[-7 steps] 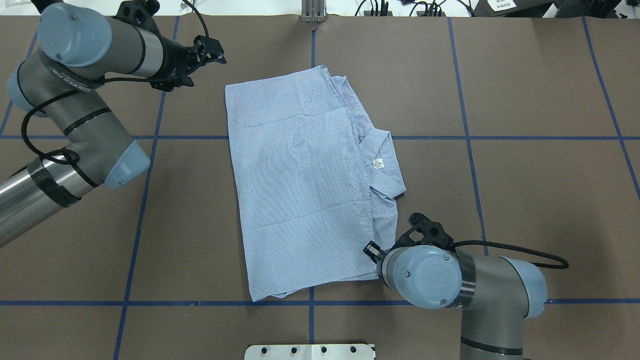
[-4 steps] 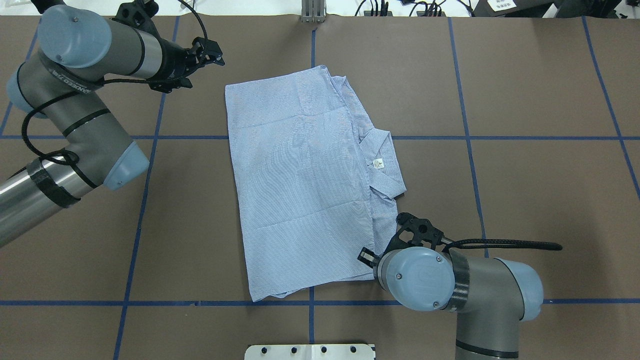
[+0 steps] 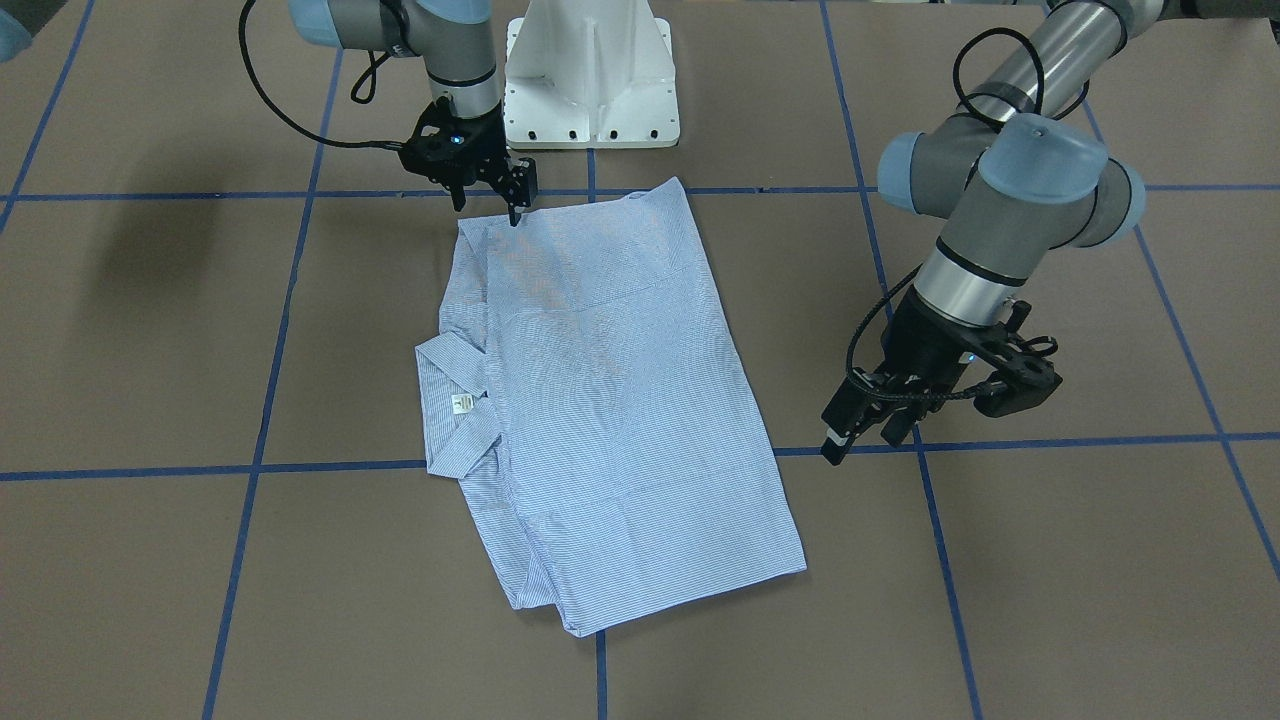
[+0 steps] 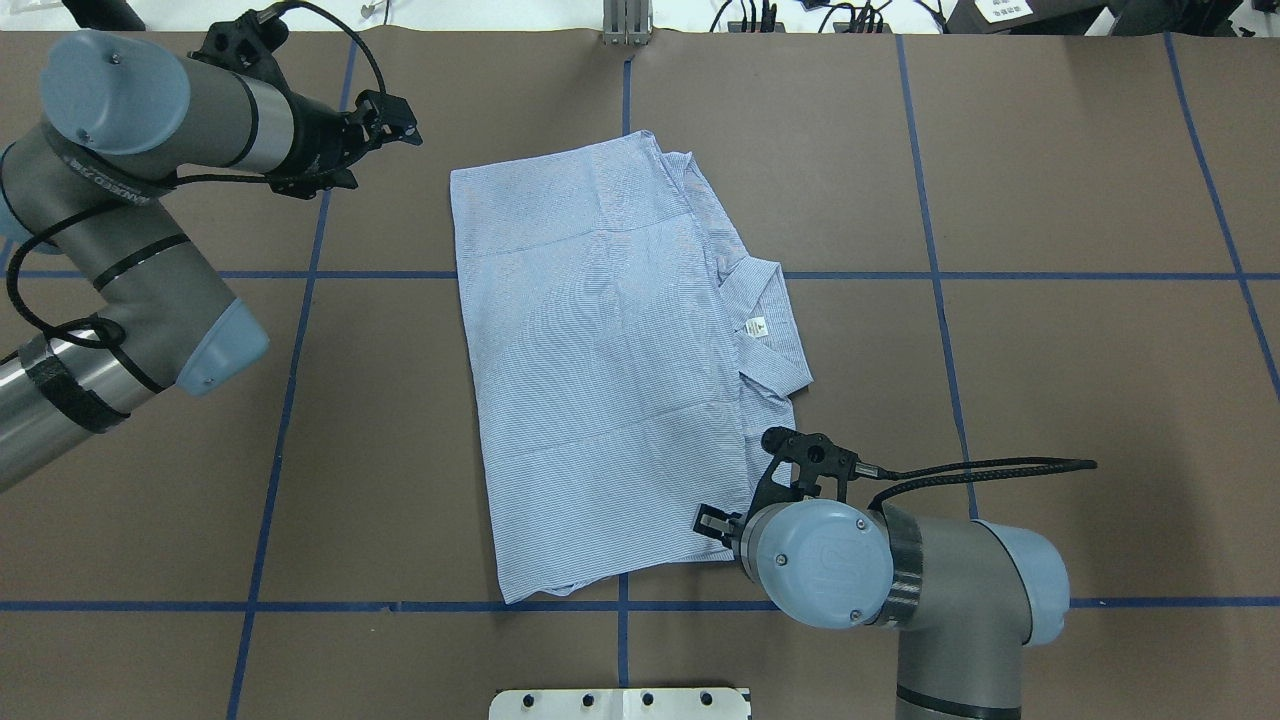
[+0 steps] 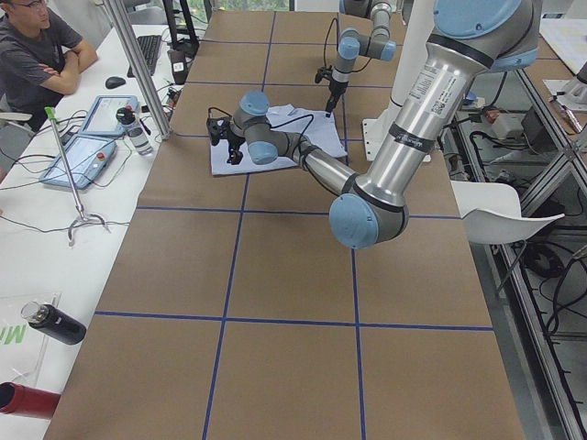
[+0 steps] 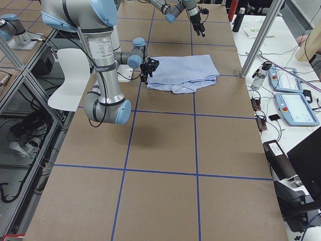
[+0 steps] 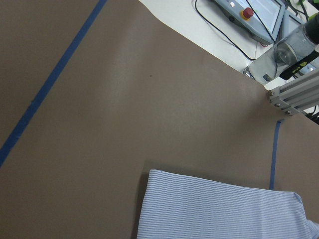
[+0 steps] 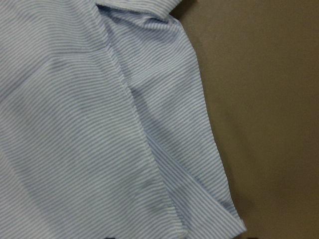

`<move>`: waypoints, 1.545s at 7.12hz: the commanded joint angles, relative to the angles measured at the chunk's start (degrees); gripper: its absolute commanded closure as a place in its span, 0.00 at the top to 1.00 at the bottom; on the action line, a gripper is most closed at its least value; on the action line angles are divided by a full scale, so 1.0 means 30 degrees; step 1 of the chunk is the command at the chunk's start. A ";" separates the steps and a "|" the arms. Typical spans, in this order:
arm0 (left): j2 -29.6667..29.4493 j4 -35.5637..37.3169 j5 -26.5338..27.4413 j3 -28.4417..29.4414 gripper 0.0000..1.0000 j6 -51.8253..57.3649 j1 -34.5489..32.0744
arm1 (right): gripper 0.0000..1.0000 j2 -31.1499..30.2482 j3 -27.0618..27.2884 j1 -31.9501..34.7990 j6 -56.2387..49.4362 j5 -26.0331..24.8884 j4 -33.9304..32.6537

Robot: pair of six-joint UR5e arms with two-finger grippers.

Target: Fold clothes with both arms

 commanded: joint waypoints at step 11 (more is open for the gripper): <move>0.0186 0.0034 0.0018 -0.0183 1.00 -0.0055 0.0045 | 0.49 -0.0128 -0.1147 0.0385 -0.1049 -0.0049 0.2205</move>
